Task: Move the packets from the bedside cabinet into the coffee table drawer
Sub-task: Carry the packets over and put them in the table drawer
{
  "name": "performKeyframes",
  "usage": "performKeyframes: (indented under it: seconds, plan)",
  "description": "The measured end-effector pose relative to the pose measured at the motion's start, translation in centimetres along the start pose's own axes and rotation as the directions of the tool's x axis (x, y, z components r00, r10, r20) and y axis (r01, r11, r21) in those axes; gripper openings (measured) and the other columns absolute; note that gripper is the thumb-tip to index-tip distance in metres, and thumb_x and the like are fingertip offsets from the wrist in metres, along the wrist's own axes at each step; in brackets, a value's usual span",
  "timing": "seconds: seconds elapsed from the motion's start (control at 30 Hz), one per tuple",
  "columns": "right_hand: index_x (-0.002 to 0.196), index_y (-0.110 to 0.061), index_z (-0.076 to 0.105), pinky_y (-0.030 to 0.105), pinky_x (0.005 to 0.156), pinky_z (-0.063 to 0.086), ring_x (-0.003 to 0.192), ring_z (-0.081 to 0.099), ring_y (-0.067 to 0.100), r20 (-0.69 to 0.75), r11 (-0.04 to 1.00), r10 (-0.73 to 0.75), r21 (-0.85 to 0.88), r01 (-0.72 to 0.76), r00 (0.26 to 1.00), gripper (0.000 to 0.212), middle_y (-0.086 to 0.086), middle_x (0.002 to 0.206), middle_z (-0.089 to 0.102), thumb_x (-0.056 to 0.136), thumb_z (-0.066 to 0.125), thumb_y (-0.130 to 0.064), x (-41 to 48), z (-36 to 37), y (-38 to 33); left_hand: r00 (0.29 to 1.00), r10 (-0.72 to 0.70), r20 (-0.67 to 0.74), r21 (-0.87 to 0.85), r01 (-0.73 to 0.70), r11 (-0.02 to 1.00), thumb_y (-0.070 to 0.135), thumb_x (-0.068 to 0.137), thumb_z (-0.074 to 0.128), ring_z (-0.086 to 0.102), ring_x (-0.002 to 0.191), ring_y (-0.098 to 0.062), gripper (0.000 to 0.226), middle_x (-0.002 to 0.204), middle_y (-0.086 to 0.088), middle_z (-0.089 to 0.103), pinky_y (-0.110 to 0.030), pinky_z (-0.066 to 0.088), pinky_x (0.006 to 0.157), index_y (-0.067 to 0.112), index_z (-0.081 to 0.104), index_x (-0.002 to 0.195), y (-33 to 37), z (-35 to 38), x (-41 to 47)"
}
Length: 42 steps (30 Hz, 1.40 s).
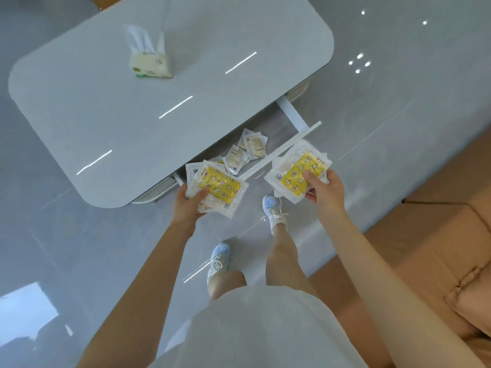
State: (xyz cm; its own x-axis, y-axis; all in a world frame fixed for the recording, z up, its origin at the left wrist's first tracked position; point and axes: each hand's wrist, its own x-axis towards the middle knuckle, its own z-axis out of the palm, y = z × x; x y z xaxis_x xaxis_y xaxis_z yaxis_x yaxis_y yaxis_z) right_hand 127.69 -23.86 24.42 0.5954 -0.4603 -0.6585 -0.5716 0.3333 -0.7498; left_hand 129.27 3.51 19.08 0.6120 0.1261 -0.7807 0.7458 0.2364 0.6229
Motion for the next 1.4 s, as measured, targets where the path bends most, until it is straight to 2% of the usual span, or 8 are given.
performKeyframes:
  seconds: [0.2, 0.37, 0.53, 0.7, 0.87, 1.03, 1.2, 1.4]
  plan:
    - [0.108, -0.013, 0.057, 0.022, 0.056, 0.056, 0.085, 0.068, 0.018, 0.117, 0.982, 0.073, -0.18, -0.051, 0.99, 0.025, 0.007, 0.106, 0.067, 0.086, 0.068, -0.009, 9.8, 1.0, -2.9, 0.974, -0.119, -0.192, -0.191, 0.082, 0.978, 0.004, 0.087, 0.063, 0.06, 0.1, -0.029, 0.026, 0.108, -0.008, 0.059, -0.043, 0.054, 0.08, 0.02, 0.052, 0.105, -0.7, 6.5, 4.6]
    - [0.102, -0.013, 0.058, 0.018, 0.054, 0.055, 0.077, 0.066, 0.013, 0.193, 0.936, 0.098, -0.352, -0.024, 0.976, 0.02, 0.0, 0.094, 0.066, 0.086, 0.067, -0.007, 17.3, 3.5, -3.3, 0.953, -0.185, -0.24, -0.311, 0.105, 0.944, 0.006, 0.087, 0.063, 0.06, 0.103, -0.03, 0.034, 0.108, -0.01, 0.061, -0.041, 0.055, 0.078, 0.012, 0.051, 0.118, -2.0, 9.1, 9.4]
    - [0.108, -0.01, 0.062, 0.029, 0.071, 0.057, 0.083, 0.067, 0.02, 0.197, 0.908, 0.273, -0.377, -0.185, 0.942, 0.024, 0.01, 0.102, 0.069, 0.085, 0.068, -0.009, 24.0, 6.7, -0.2, 0.94, -0.233, -0.249, -0.288, 0.158, 0.945, 0.01, 0.086, 0.064, 0.062, 0.095, -0.026, 0.037, 0.107, -0.01, 0.062, -0.039, 0.056, 0.075, 0.011, 0.053, 0.122, -4.1, 9.0, 14.2]
    - [0.104, -0.014, 0.062, 0.03, 0.068, 0.054, 0.086, 0.066, 0.023, 0.192, 0.889, 0.348, -0.378, -0.258, 0.917, 0.019, 0.008, 0.097, 0.068, 0.085, 0.068, -0.009, 30.9, 11.1, 5.4, 0.931, -0.239, -0.276, -0.252, 0.17, 0.953, 0.008, 0.086, 0.064, 0.062, 0.092, -0.026, 0.028, 0.097, -0.006, 0.064, -0.039, 0.055, 0.08, 0.012, 0.055, 0.112, -7.3, 7.4, 22.1]
    - [0.109, -0.01, 0.061, 0.034, 0.071, 0.056, 0.082, 0.066, 0.02, 0.182, 0.858, 0.416, -0.403, -0.318, 0.891, 0.024, 0.008, 0.095, 0.068, 0.086, 0.067, -0.007, 36.4, 14.2, 11.1, 0.917, -0.251, -0.31, -0.163, 0.209, 0.964, 0.012, 0.084, 0.066, 0.061, 0.105, -0.032, 0.037, 0.113, -0.012, 0.062, -0.05, 0.052, 0.09, 0.013, 0.055, 0.119, -11.2, 6.0, 28.9]
    - [0.092, -0.018, 0.062, 0.03, 0.067, 0.054, 0.088, 0.065, 0.021, 0.176, 0.846, 0.4, -0.448, -0.288, 0.9, 0.013, 0.005, 0.097, 0.067, 0.085, 0.069, -0.009, 39.6, 16.4, 15.6, 0.912, -0.213, -0.352, -0.169, 0.162, 0.972, 0.01, 0.087, 0.063, 0.058, 0.101, -0.027, 0.038, 0.109, -0.007, 0.06, -0.044, 0.052, 0.09, 0.013, 0.052, 0.124, -13.6, 6.1, 32.8]
    - [0.087, -0.015, 0.062, 0.033, 0.069, 0.055, 0.089, 0.065, 0.024, 0.146, 0.826, 0.335, -0.521, -0.215, 0.931, 0.011, 0.007, 0.1, 0.066, 0.084, 0.07, -0.009, 41.6, 18.3, 18.7, 0.867, -0.125, -0.482, -0.058, 0.11, 0.992, 0.01, 0.085, 0.064, 0.061, 0.1, -0.027, 0.022, 0.103, -0.004, 0.063, -0.048, 0.052, 0.091, 0.017, 0.057, 0.105, -16.1, 6.1, 35.4]
    - [0.09, -0.013, 0.063, 0.023, 0.056, 0.048, 0.078, 0.061, 0.019, 0.215, 0.672, 0.214, -0.74, 0.015, 0.953, 0.013, 0.005, 0.097, 0.067, 0.081, 0.07, -0.005, 42.4, 19.1, 19.8, 0.803, -0.003, -0.596, 0.104, 0.081, 0.991, 0.012, 0.089, 0.06, 0.057, 0.092, -0.017, 0.031, 0.102, 0.0, 0.058, -0.026, 0.047, 0.074, 0.011, 0.056, 0.12, -16.0, 6.8, 35.8]
